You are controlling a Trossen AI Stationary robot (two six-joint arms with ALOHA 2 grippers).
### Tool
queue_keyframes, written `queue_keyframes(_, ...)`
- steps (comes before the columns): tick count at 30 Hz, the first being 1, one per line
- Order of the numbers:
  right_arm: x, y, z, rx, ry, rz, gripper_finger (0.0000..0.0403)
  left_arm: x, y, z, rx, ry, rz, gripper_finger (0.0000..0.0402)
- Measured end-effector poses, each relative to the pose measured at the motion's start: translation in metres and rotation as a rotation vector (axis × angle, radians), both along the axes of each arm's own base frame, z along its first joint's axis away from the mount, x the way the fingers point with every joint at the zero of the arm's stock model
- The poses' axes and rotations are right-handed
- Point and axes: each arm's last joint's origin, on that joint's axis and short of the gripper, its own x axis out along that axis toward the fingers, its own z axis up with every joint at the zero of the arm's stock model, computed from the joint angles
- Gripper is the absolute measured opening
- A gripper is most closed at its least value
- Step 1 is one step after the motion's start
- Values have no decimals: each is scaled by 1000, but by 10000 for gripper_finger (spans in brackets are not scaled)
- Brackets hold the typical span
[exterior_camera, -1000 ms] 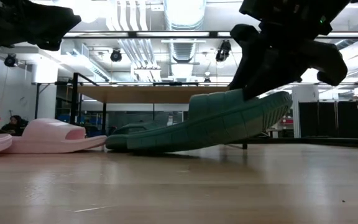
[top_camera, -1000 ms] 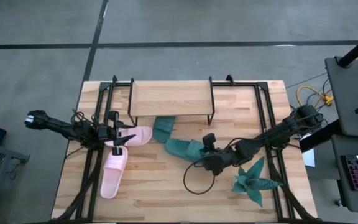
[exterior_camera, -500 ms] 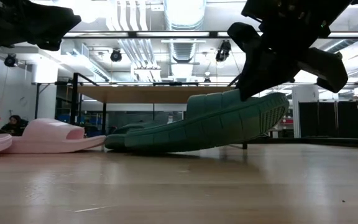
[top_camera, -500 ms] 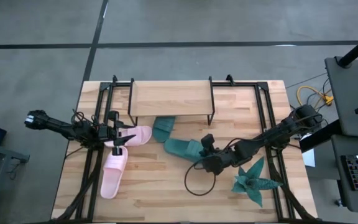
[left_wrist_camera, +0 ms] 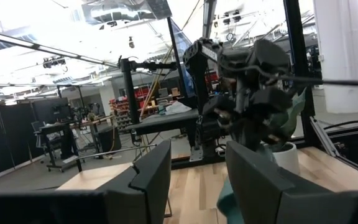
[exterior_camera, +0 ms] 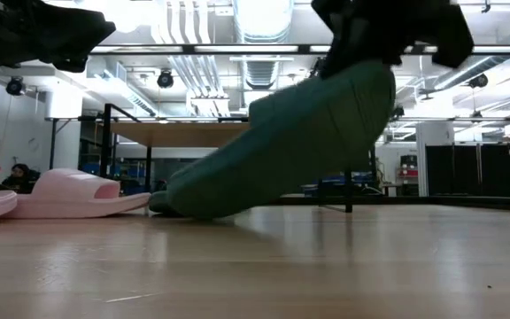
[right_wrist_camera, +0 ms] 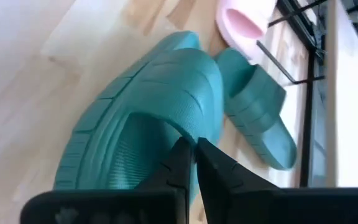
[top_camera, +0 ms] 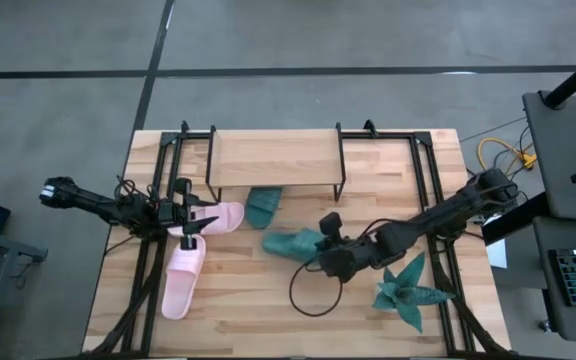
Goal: Pick and place slides into the shelf
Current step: Put the right green slipper on the shelf
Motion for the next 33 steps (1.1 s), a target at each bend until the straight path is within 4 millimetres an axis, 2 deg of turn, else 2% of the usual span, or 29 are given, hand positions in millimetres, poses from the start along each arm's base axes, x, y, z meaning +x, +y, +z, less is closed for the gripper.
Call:
queue_keyframes(12,11,3,62,-14,-146,-118,11,0,0,0,0,0,0,140)
queue_keyframes(21,14,-3,107,-244,-351,-336,11,0,0,0,0,0,0,140)
queue_keyframes(25,16,-12,124,-327,-409,-434,11,0,0,0,0,0,0,140)
queue_keyframes(33,25,-48,141,-306,-465,-589,9,0,0,0,0,-1,0,140)
